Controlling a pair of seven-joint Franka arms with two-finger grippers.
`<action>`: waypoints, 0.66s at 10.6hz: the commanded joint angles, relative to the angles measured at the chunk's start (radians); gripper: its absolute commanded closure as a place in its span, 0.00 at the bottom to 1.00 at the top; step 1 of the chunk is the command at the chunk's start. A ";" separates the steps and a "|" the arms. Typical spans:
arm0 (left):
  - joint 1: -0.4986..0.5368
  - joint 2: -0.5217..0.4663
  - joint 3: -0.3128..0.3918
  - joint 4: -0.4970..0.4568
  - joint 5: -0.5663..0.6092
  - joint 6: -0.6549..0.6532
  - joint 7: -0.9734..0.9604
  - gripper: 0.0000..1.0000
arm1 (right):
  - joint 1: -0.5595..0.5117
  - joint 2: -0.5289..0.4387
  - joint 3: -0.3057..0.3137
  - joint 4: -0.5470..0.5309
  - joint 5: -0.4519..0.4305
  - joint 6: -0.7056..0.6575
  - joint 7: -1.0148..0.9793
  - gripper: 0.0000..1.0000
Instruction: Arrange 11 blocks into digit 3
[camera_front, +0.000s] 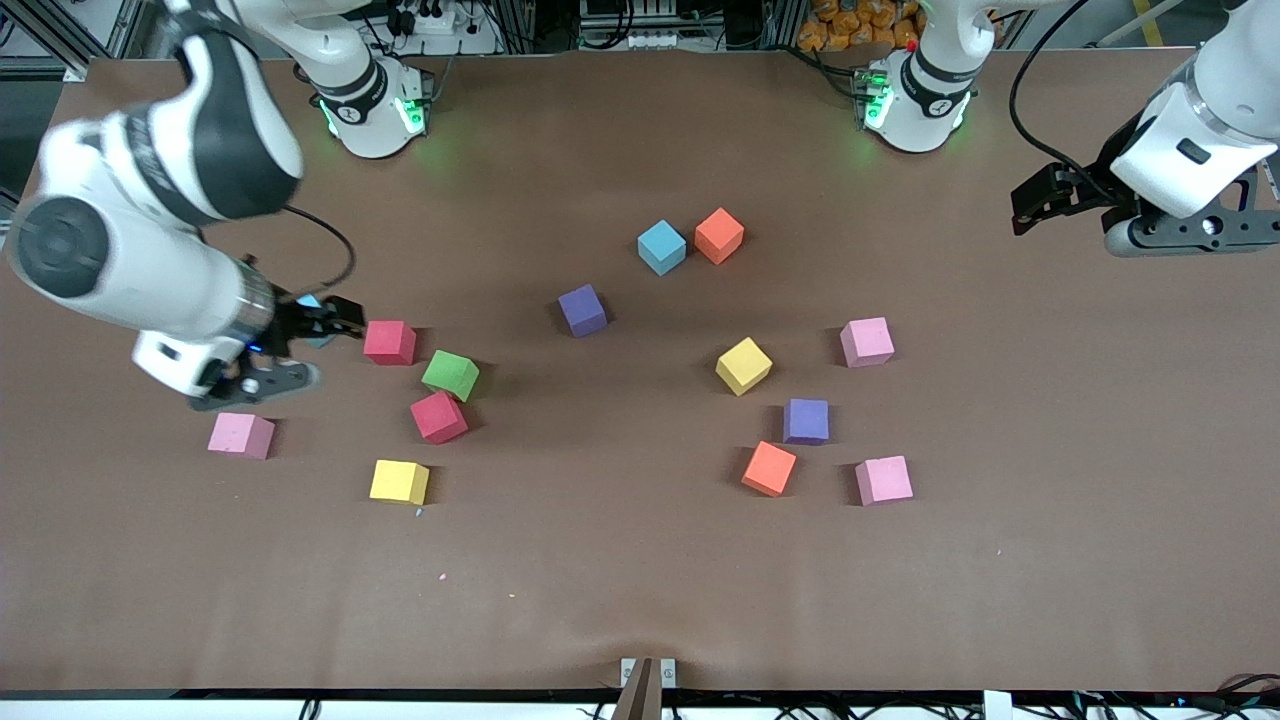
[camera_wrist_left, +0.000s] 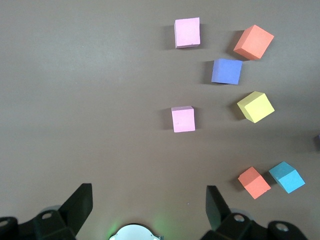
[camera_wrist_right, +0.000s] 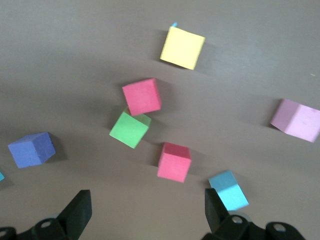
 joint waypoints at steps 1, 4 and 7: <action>0.005 -0.002 0.000 0.006 -0.003 -0.005 0.003 0.00 | 0.054 0.036 -0.003 0.006 0.009 0.021 0.008 0.00; 0.005 -0.002 0.000 0.008 -0.004 -0.004 0.003 0.00 | 0.124 0.048 -0.003 -0.020 0.008 0.018 0.005 0.00; -0.009 0.000 -0.009 0.006 -0.009 0.014 -0.011 0.00 | 0.215 0.036 -0.003 -0.144 0.003 0.082 0.003 0.00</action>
